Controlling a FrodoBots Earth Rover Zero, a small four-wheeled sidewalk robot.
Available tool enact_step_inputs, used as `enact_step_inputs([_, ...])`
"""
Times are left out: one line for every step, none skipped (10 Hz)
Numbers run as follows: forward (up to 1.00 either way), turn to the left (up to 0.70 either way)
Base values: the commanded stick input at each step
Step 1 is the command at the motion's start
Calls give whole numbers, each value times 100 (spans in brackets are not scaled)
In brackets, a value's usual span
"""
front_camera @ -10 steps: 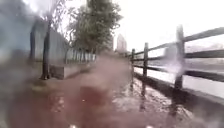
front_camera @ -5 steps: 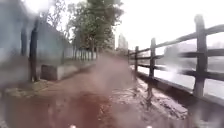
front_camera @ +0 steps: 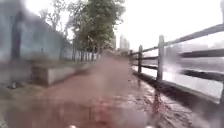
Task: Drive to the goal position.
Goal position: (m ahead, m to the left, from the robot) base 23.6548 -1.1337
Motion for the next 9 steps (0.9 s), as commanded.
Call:
enact_step_inputs([100,0])
enact_step_inputs([100,0])
enact_step_inputs([100,0])
enact_step_inputs([100,0])
enact_step_inputs([100,0])
enact_step_inputs([100,0])
enact_step_inputs([100,0])
enact_step_inputs([100,0])
enact_step_inputs([100,0])
